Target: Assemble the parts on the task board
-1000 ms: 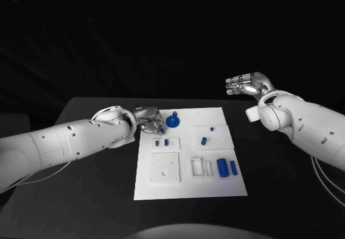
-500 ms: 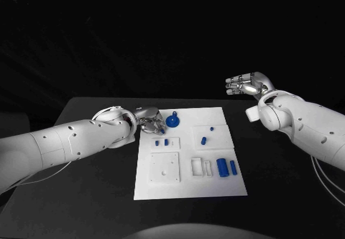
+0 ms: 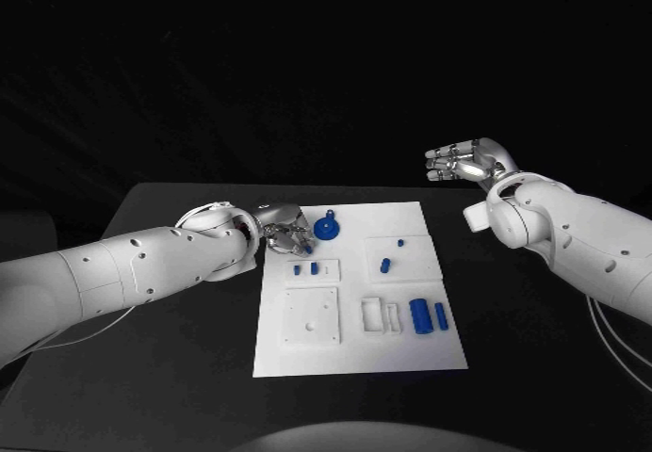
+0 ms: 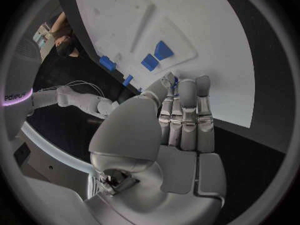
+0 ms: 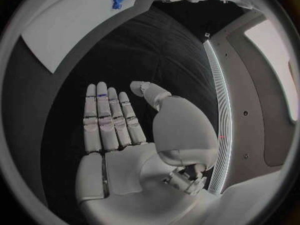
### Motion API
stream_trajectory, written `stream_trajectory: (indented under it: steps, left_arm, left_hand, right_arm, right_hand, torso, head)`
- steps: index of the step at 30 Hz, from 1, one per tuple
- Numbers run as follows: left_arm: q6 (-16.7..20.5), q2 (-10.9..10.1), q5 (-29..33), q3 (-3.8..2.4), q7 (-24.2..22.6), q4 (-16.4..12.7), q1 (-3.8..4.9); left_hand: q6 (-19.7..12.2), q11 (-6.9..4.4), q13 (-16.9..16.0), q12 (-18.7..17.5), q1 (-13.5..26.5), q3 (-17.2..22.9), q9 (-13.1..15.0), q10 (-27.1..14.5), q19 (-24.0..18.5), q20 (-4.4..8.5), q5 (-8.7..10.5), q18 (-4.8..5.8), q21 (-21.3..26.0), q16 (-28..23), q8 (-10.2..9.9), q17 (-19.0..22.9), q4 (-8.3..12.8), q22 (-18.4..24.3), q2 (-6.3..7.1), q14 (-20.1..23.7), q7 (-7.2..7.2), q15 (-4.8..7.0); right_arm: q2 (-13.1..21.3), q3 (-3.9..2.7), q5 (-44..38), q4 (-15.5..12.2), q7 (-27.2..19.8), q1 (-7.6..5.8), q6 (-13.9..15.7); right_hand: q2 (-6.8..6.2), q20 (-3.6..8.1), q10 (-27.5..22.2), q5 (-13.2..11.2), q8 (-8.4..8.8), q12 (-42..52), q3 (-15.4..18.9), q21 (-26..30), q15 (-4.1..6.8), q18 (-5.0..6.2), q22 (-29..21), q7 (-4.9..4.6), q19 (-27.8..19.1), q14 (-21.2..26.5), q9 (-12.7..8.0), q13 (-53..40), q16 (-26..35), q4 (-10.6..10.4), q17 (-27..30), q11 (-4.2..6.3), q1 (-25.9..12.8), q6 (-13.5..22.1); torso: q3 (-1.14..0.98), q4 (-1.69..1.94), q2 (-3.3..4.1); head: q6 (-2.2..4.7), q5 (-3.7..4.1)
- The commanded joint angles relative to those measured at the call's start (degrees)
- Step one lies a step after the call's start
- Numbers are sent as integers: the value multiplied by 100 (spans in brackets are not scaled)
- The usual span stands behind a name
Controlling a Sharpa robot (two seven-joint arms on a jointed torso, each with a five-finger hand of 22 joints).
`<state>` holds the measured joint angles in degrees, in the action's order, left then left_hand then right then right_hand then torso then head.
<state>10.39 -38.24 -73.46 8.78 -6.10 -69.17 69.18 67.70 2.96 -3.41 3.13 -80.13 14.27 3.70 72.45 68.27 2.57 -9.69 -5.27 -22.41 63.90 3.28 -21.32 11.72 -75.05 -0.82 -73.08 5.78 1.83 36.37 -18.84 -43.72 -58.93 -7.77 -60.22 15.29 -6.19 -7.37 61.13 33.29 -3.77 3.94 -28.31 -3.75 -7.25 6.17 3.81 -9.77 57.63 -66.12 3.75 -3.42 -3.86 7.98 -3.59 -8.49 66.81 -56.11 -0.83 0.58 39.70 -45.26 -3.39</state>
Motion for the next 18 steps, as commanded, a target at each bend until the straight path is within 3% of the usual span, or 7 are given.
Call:
stream_trajectory:
  steps: [1, 7, 18]
  left_arm:
    - [-153, 18, -18, 15, -21, -25, -13]
    - [-128, 23, -143, 50, -34, -25, -13]
    - [-138, 65, -340, 119, 84, 67, -14]
  left_hand:
    - [-15, 17, 0, 24, -66, 10, 9, 1, -49, 14, 42, -88, -39, 1, 35, 3, 4, -110, 13, 13, 11, -17]
    - [120, 1, 0, 25, -98, -45, 14, 45, -91, 25, 51, -73, -52, 11, 38, 6, 23, -113, 17, 58, -14, -8]
    - [53, 42, 0, 26, -94, -113, 6, -83, -152, -4, 126, -65, -48, 47, 30, 2, 21, -110, 31, 154, 0, -46]
  right_arm:
    - [-4, -2, -38, 0, -27, 5, -107]
    - [-3, -2, -38, 2, -24, 6, -112]
    - [-1, -2, -38, 5, -15, 7, -134]
  right_hand:
    - [12, -15, -28, 19, 19, -15, 7, -13, -9, -63, -9, 17, -25, 35, -5, 8, 35, 14, 7, 4, -61, 25]
    - [12, -15, -28, 19, 19, -15, 7, -13, -9, -63, -9, 17, -25, 35, -5, 8, 35, 14, 7, 4, -61, 25]
    - [12, -15, -28, 19, 19, -15, 7, -13, -9, -63, -9, 17, -25, 35, -5, 8, 35, 14, 7, 4, -61, 25]
  torso:
    - [2, 2, 0]
    - [2, 1, 0]
    - [4, 0, 2]
  head:
    - [-8, 1]
    - [-8, 4]
    - [-11, 8]
